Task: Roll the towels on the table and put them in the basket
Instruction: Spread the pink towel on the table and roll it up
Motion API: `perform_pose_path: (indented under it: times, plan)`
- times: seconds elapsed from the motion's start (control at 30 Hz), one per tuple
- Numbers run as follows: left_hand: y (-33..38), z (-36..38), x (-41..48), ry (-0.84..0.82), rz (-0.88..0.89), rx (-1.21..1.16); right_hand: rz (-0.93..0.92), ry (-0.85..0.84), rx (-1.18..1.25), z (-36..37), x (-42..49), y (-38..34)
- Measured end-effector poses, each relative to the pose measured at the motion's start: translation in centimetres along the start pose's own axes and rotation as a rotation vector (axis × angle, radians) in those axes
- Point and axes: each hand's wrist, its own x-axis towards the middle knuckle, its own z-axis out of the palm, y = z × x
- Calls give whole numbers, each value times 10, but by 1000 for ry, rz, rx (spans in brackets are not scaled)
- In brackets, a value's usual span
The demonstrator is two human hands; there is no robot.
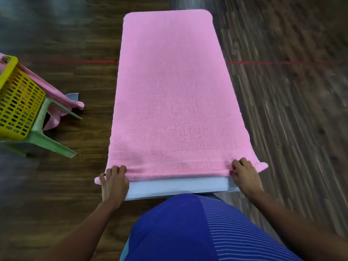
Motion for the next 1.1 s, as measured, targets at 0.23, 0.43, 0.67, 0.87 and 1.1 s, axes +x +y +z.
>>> perform_pose_path:
  times: [0.23,0.43,0.67,0.87,1.1]
  plan:
    - [-4,12,-8,62,205,-187,-96,7,-15,17,-10,0]
    - [-15,19,-8,16,252,-154,-115,86,24,16,-20,1]
    - [-12,6,-2,-9,347,-15,-80,2,31,9,-7,2]
    - [-13,-1,11,-118,253,-114,-46,-240,97,-6,13,7]
    - [-8,6,20,59,123,-161,5,0,45,-3,22,2]
